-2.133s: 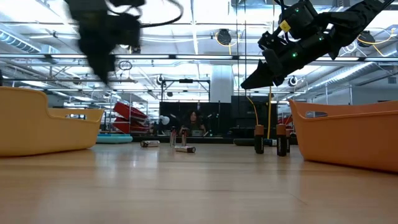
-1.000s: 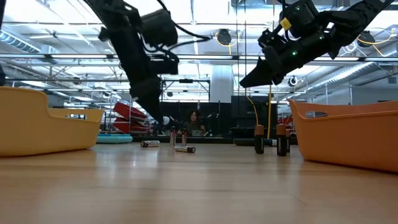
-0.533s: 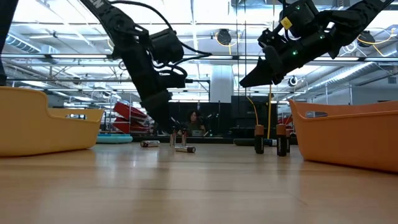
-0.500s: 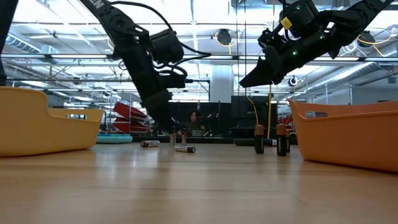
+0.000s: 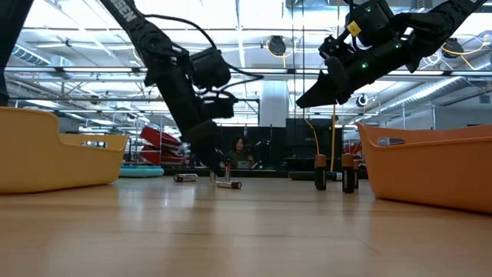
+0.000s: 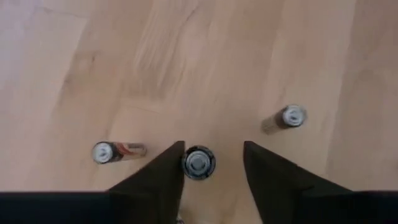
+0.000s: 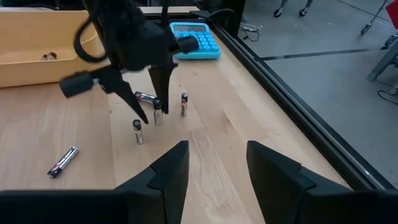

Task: Sort batteries
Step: Put the silver battery into the yellow bin

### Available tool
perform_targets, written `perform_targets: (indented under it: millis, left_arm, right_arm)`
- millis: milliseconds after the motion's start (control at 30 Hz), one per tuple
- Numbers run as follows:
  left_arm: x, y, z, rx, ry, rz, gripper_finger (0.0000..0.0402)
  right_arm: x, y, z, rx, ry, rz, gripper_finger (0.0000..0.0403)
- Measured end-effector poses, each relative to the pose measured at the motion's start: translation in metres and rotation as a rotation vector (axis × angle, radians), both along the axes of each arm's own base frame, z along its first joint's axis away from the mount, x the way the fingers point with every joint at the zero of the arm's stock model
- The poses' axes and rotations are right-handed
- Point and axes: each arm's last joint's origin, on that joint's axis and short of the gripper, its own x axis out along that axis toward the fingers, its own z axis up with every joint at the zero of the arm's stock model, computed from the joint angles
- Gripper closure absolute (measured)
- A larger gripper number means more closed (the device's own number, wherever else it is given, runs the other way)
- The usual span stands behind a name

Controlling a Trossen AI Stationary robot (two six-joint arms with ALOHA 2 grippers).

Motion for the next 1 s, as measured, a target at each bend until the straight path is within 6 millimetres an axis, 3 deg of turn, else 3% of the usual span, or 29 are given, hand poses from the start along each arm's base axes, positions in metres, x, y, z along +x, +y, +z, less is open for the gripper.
perform_targets:
  millis: [167, 333, 467, 567, 733, 900, 1000]
  left_arm:
    - [0.004, 0.002, -0.009, 0.01, 0.0, 0.001, 0.0348]
    - [0.002, 0.0, -0.007, -0.004, 0.014, 0.0, 0.0349]
    - [-0.01, -0.011, 0.014, -0.028, 0.043, -0.001, 0.0349]
    - [-0.027, -0.026, 0.037, -0.104, 0.08, -0.022, 0.0349]
    - [-0.059, -0.065, 0.07, -0.38, 0.154, -0.105, 0.0349]
    - [-0.1, -0.107, 0.059, -0.447, 0.432, -0.059, 0.0349]
    - [-0.117, -0.12, 0.042, -0.379, 0.477, -0.015, 0.0339]
  right_arm:
    - [0.0, 0.0, 0.0, 0.008, -0.002, -0.003, 0.025]
    - [0.0, 0.0, 0.0, 0.011, -0.004, -0.005, 0.025]
    - [0.0, 0.0, 0.0, 0.027, -0.006, -0.015, 0.025]
    - [-0.001, 0.0, -0.002, 0.052, 0.003, -0.025, 0.025]
    - [-0.001, 0.0, -0.002, 0.057, -0.001, -0.028, 0.025]
    - [0.002, 0.008, -0.002, 0.111, -0.02, -0.017, 0.025]
    - [0.004, 0.014, 0.0, 0.125, -0.046, -0.002, 0.025]
